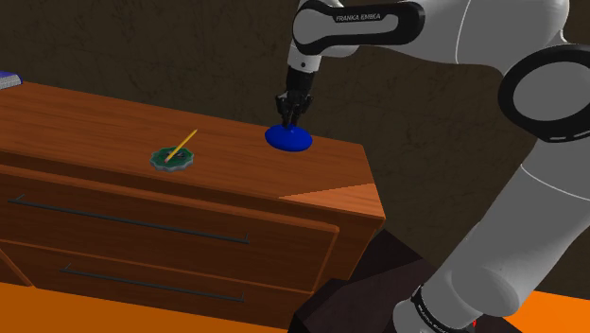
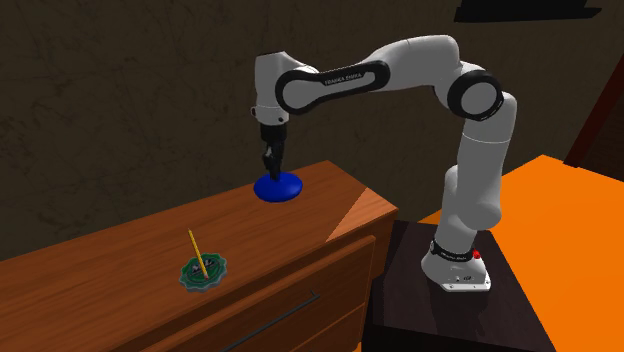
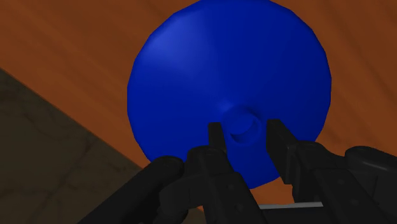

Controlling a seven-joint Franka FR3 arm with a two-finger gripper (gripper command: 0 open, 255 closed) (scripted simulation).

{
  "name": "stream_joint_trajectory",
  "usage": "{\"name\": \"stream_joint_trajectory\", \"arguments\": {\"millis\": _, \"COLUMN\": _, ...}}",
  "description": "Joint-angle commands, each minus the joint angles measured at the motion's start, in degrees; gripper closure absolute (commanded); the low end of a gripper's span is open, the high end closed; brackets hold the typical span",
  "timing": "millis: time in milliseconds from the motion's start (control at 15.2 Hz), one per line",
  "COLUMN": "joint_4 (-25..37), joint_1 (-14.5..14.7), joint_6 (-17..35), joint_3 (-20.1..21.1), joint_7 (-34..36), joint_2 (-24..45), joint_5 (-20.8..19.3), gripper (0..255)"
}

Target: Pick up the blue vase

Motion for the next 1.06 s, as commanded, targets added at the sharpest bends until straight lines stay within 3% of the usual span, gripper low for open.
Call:
{"name": "stream_joint_trajectory", "arguments": {"millis": 0, "joint_4": 1.03, "joint_1": 0.0, "joint_6": -1.08, "joint_3": 0.0, "joint_7": 0.06, "joint_2": -0.02, "joint_5": -0.01, "gripper": 255}}
{"name": "stream_joint_trajectory", "arguments": {"millis": 990, "joint_4": 12.89, "joint_1": -0.01, "joint_6": -11.61, "joint_3": 0.0, "joint_7": 0.69, "joint_2": 1.3, "joint_5": -0.17, "gripper": 255}}
